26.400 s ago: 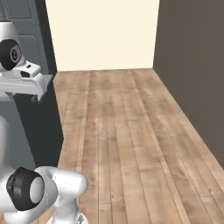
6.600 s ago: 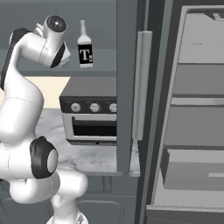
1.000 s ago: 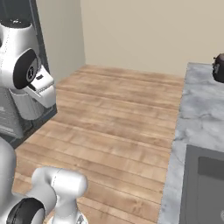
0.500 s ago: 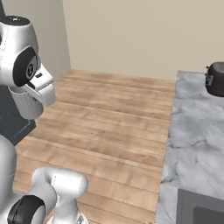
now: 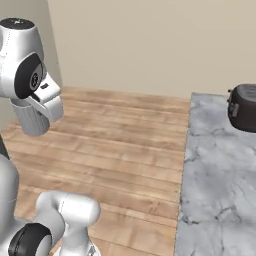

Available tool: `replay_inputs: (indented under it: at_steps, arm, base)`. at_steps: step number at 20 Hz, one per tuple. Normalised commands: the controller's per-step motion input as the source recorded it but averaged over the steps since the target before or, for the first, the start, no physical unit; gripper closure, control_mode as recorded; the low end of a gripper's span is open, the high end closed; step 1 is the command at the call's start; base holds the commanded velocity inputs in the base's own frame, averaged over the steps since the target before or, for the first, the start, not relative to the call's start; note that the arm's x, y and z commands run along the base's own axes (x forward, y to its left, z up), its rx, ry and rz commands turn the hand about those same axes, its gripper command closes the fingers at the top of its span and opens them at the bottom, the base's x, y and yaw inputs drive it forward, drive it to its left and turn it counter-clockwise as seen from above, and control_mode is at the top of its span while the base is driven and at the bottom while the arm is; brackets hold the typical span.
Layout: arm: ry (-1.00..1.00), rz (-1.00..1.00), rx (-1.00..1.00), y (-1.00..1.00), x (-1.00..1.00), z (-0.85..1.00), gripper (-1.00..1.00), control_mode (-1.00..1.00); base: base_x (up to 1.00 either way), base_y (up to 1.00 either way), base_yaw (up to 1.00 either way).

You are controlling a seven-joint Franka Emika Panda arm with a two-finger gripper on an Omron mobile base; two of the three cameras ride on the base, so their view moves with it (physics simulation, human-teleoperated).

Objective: There is a bowl on the dining counter. Grab a lemon wedge from the fridge and place it in the bowl. Then get the liquor bottle and glass cup from the cabinet and place them next to the bowl.

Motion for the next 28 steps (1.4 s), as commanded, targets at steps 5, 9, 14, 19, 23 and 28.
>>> replay_inputs:
  at_steps: [5, 9, 14, 19, 23, 28]
  arm:
    - [0.0, 0.0, 0.0, 0.0, 0.0, 0.0, 1.0, 1.0]
    - [0.0, 0.0, 0.0, 0.0, 0.0, 0.0, 1.0, 1.0]
    - [0.0, 0.0, 0.0, 0.0, 0.0, 0.0, 1.0, 1.0]
    - [0.0, 0.0, 0.0, 0.0, 0.0, 0.0, 1.0, 1.0]
    - [0.0, 0.0, 0.0, 0.0, 0.0, 0.0, 1.0, 1.0]
    - [0.0, 0.0, 0.0, 0.0, 0.0, 0.0, 1.0, 1.0]
  base:
    - [1.0, 0.14, -0.11]
    - [1.0, 0.31, -0.09]
    - [1.0, 0.37, -0.11]
    - [1.0, 0.39, -0.11]
    - [1.0, 0.39, -0.13]
    - [1.0, 0.41, -0.25]
